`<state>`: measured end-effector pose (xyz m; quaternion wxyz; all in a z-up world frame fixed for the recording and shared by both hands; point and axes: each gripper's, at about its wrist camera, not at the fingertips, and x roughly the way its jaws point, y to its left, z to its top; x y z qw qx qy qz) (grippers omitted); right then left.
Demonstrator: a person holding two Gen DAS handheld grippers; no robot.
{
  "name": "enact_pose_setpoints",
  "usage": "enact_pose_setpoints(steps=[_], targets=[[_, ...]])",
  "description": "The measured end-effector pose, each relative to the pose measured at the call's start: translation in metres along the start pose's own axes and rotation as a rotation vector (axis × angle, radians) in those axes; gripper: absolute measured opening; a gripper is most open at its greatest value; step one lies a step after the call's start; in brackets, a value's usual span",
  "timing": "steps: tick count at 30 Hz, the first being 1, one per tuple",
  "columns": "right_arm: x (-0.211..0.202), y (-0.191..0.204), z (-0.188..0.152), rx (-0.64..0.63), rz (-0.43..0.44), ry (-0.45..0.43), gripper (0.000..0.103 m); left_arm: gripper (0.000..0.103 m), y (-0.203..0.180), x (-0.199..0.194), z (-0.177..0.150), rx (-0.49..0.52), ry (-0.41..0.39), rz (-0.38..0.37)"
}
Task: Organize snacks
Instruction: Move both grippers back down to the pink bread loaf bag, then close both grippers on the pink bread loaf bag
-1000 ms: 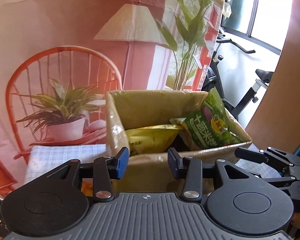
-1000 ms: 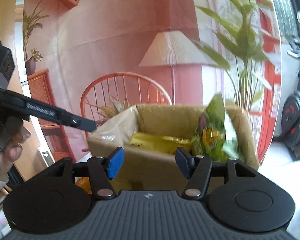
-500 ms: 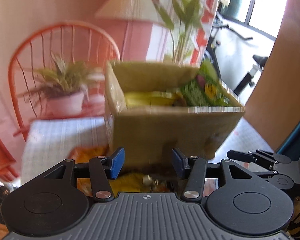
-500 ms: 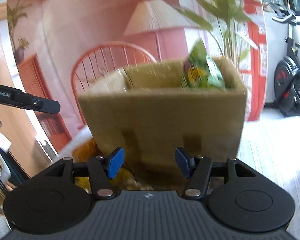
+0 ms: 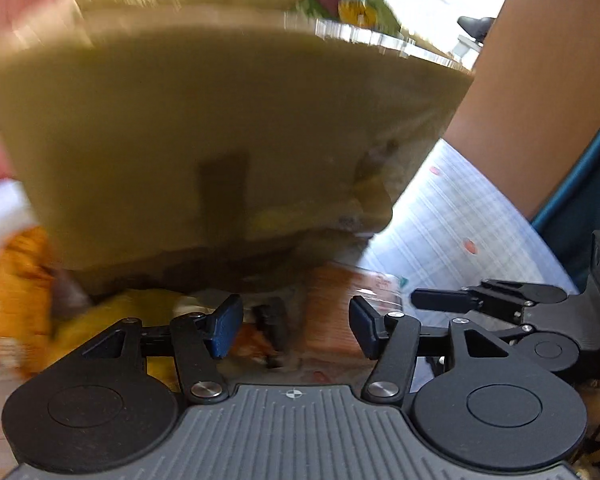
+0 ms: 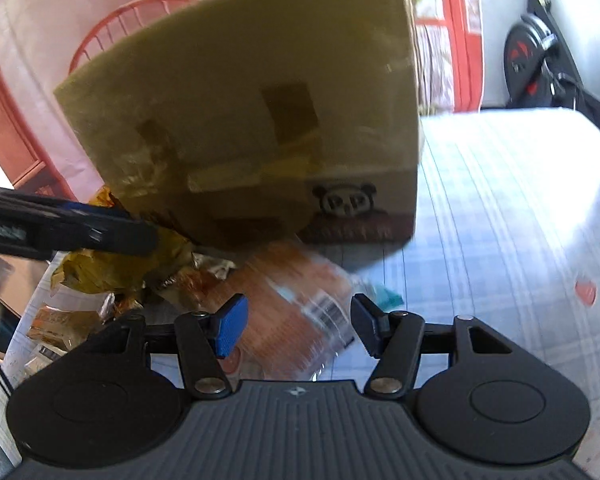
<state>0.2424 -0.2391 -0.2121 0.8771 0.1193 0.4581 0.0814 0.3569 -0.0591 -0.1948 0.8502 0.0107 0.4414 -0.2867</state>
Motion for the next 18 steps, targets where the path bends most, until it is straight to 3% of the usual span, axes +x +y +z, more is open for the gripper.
enact_pose_setpoints(steps=[4, 8, 18], targets=[[0.008, -0.004, -0.003, 0.031, 0.013, 0.025, 0.06, 0.061, 0.003, 0.029, -0.005, 0.025, 0.042, -0.01], [0.011, -0.006, -0.006, 0.044, 0.035, 0.032, 0.061, 0.061, 0.007, 0.046, -0.006, -0.011, 0.08, -0.069], [0.013, -0.006, -0.007, 0.06, 0.043, 0.026, 0.06, 0.061, 0.003, 0.063, -0.011, -0.031, 0.069, -0.086]])
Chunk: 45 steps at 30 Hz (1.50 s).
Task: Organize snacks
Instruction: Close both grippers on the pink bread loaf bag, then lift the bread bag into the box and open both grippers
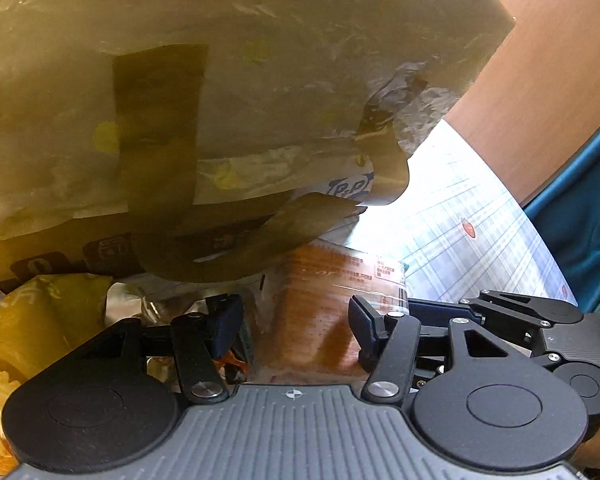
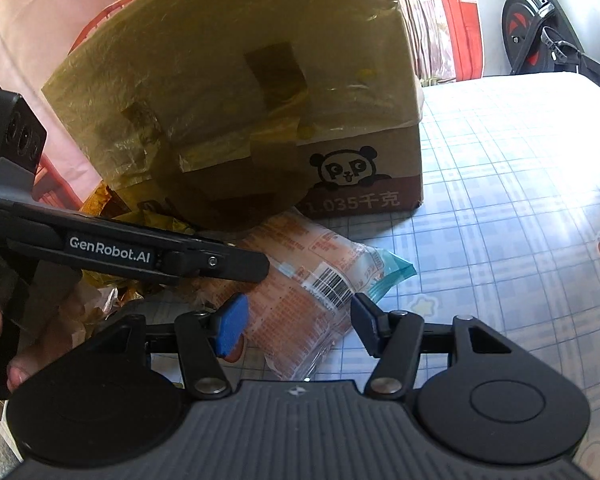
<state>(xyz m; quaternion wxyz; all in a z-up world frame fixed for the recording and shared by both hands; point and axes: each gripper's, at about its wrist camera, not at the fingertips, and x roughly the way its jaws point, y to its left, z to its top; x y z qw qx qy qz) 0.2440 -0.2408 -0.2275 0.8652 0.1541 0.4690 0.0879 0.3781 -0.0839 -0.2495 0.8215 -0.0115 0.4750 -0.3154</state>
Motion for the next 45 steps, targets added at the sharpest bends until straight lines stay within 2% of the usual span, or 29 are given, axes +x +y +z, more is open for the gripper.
enact_pose_setpoints(steps=[3, 11, 18, 23, 27, 36, 45], targets=[[-0.001, 0.0, 0.0, 0.006, 0.001, -0.002, 0.06, 0.06, -0.001, 0.002, -0.001, -0.007, -0.005, -0.011], [-0.003, -0.002, -0.001, 0.025, 0.002, -0.005, 0.06, 0.05, -0.007, 0.007, -0.005, -0.009, -0.031, -0.01], [-0.006, -0.004, -0.005, 0.077, 0.008, 0.005, 0.06, 0.053, -0.004, 0.005, -0.005, -0.02, -0.022, 0.005], [-0.006, -0.005, -0.007, 0.105, 0.023, 0.001, 0.058, 0.052, -0.003, 0.007, -0.006, -0.047, -0.011, -0.035], [-0.011, 0.001, -0.006, 0.091, 0.037, -0.009, 0.055, 0.045, -0.015, 0.001, -0.01, -0.007, -0.012, -0.033], [-0.041, 0.013, -0.003, 0.06, 0.024, -0.029, 0.055, 0.041, -0.036, -0.035, -0.012, 0.025, -0.058, -0.068], [-0.093, 0.043, 0.011, 0.005, 0.058, -0.124, 0.055, 0.04, -0.054, -0.112, -0.01, 0.076, -0.195, -0.087]])
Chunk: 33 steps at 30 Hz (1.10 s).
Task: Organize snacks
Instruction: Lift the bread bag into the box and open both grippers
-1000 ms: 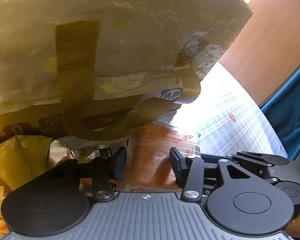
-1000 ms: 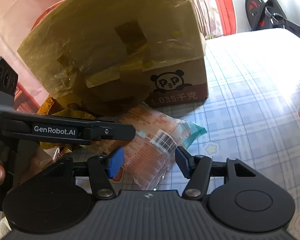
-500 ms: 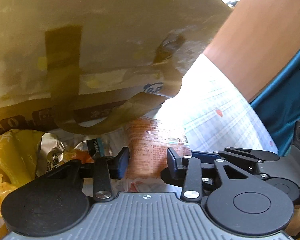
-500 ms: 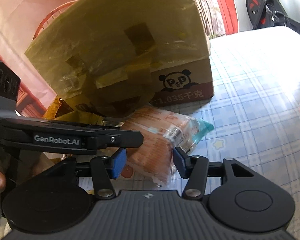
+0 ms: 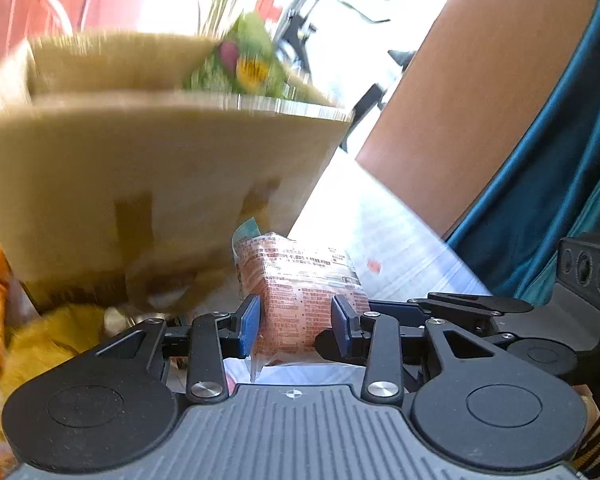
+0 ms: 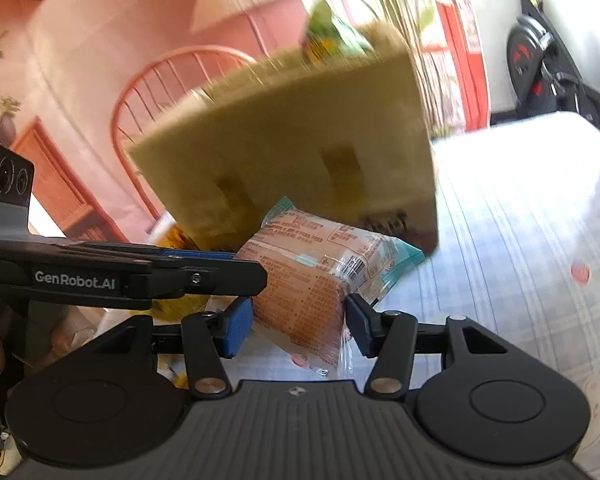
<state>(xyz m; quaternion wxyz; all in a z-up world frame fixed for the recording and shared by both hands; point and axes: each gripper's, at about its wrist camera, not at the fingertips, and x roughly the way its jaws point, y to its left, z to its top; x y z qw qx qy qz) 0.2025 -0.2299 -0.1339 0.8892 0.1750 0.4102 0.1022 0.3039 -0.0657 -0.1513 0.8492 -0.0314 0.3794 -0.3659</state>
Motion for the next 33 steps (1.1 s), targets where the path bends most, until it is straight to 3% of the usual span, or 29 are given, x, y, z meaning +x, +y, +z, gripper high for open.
enact_pose_setpoints(steps=[8, 13, 23, 33], targets=[[-0.03, 0.046, 0.048, -0.133, 0.058, -0.14, 0.055, 0.04, -0.004, -0.065, 0.034, 0.016, -0.181, 0.015], [-0.022, 0.076, 0.09, -0.269, 0.074, -0.197, 0.054, 0.04, 0.005, -0.082, 0.069, 0.007, -0.25, 0.058], [0.048, 0.092, 0.169, -0.396, 0.096, -0.181, 0.054, 0.04, 0.05, -0.073, 0.128, -0.124, -0.255, 0.146], [0.099, 0.071, 0.166, -0.356, 0.036, -0.079, 0.054, 0.04, 0.074, -0.042, 0.118, -0.204, -0.185, 0.169]])
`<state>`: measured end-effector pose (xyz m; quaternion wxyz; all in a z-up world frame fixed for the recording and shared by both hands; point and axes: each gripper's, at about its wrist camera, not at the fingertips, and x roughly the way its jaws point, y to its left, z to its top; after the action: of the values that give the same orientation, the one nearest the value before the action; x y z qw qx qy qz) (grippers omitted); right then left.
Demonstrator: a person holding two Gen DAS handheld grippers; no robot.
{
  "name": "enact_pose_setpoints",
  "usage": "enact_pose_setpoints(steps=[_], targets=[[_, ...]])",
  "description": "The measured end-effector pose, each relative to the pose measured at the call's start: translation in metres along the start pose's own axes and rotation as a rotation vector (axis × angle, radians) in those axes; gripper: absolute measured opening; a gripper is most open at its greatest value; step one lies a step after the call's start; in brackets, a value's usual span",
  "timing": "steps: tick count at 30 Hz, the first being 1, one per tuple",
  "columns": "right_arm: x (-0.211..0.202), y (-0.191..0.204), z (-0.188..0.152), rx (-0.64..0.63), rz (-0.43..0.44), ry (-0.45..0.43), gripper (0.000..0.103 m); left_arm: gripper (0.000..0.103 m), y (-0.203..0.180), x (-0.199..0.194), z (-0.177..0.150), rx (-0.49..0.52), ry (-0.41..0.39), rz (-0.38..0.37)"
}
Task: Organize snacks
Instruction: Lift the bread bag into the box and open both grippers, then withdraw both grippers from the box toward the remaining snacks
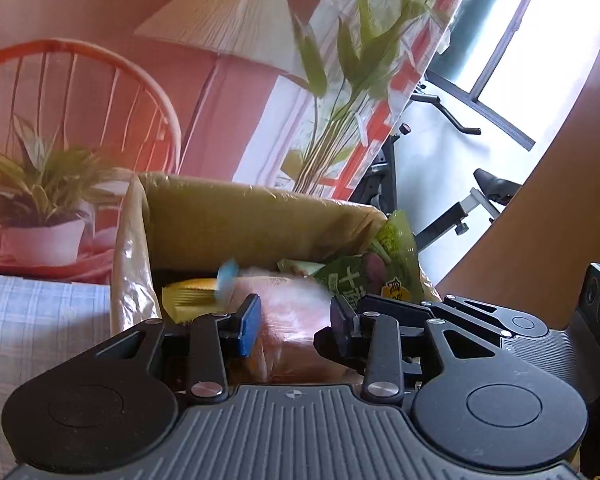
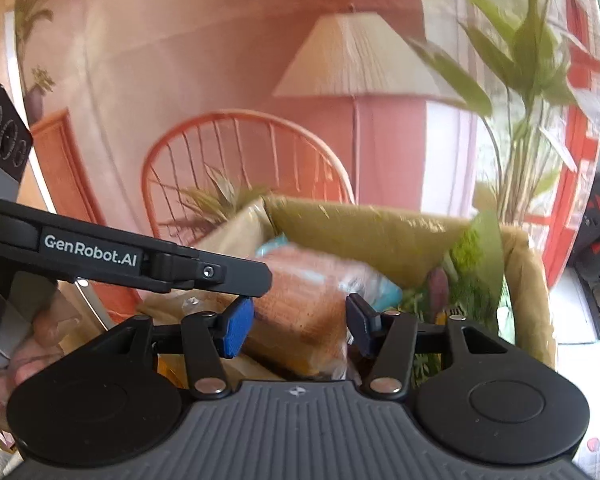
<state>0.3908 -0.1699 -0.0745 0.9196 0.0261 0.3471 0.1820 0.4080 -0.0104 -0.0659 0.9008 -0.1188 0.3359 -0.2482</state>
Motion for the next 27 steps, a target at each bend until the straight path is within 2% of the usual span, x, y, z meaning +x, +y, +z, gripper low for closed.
enact_pose_setpoints(steps=[8, 15, 20, 24, 27], targets=[[-0.028, 0.003, -0.01, 0.0, 0.0, -0.049, 0.055, 0.042, 0.0, -0.024, -0.006, -0.01, -0.005, 0.032], [-0.064, 0.013, -0.021, 0.042, 0.009, -0.115, 0.055, 0.042, -0.004, -0.073, -0.004, -0.014, -0.045, 0.062], [-0.092, 0.015, -0.025, 0.094, 0.036, -0.153, 0.055, 0.042, -0.011, -0.115, -0.006, -0.007, -0.066, 0.125], [-0.109, 0.018, -0.043, 0.12, 0.063, -0.146, 0.056, 0.042, -0.009, -0.137, -0.028, -0.002, -0.03, 0.165], [-0.112, 0.024, -0.065, 0.132, 0.066, -0.103, 0.056, 0.043, 0.0, -0.145, -0.057, 0.0, 0.026, 0.17]])
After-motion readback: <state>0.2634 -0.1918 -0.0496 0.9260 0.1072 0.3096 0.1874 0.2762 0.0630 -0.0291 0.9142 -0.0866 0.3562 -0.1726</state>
